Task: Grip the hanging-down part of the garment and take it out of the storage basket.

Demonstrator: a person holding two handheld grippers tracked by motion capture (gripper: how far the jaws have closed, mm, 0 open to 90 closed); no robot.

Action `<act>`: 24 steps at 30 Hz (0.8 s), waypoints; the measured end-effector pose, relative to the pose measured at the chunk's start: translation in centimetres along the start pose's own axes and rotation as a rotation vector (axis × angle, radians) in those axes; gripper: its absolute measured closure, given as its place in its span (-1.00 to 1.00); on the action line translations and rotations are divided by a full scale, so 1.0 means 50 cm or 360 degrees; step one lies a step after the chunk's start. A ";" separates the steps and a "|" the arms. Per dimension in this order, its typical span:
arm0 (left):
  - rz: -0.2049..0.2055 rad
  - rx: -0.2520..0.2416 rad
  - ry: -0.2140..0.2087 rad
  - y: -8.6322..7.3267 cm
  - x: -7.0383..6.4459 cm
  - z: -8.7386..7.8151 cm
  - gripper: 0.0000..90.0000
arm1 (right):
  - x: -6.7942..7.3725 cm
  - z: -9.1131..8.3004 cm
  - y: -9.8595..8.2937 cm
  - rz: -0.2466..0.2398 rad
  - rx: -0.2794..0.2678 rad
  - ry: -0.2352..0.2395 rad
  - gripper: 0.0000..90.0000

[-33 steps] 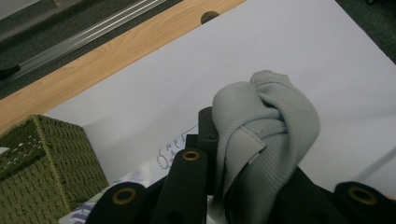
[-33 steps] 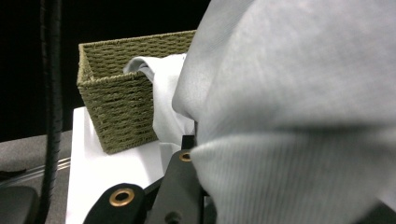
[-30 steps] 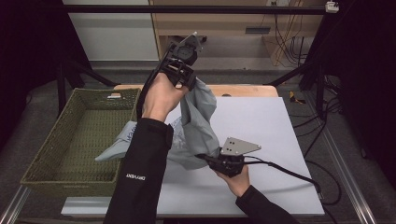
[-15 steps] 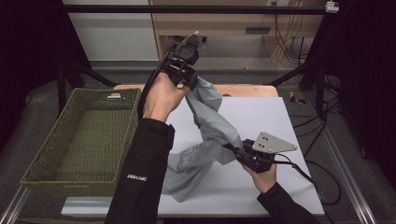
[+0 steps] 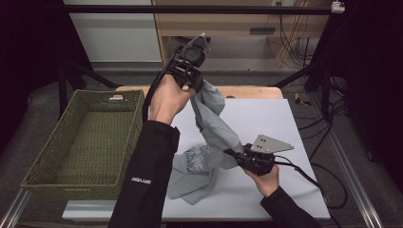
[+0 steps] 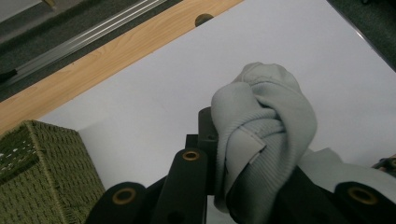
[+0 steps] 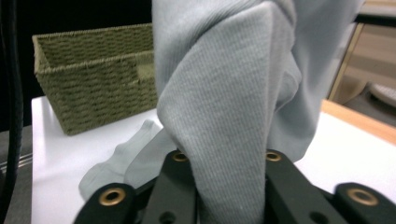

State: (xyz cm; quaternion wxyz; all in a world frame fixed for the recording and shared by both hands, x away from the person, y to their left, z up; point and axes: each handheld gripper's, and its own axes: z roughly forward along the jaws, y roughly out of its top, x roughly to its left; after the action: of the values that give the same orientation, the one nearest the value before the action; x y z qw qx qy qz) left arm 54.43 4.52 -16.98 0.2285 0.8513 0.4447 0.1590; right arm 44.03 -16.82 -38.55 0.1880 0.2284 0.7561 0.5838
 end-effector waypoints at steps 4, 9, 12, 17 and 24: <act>-0.0003 -0.0005 -0.0011 0.002 -0.005 0.004 0.89 | 0.004 0.018 -0.016 0.0043 0.0030 0.0013 0.31; 0.0014 0.0003 0.0000 0.000 -0.001 0.011 0.89 | 0.007 0.040 -0.028 0.0087 0.0034 0.0005 -0.74; 0.0003 0.0021 -0.0008 -0.002 0.001 0.015 0.89 | 0.011 0.039 -0.028 0.0132 0.0008 -0.0040 -0.94; 0.0004 0.0030 -0.0010 -0.003 0.003 0.019 0.89 | 0.011 0.019 -0.023 0.0098 -0.0124 -0.0031 -0.99; -0.0002 0.0025 -0.0013 -0.004 0.004 0.020 0.89 | 0.016 -0.018 -0.007 0.0094 -0.0220 -0.0016 -0.99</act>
State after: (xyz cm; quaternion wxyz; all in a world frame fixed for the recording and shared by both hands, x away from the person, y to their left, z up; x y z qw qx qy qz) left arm 54.88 4.52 -17.88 0.2238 0.8535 0.4455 0.1518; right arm 42.82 -17.17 -38.70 0.1900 0.2399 0.7059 0.6388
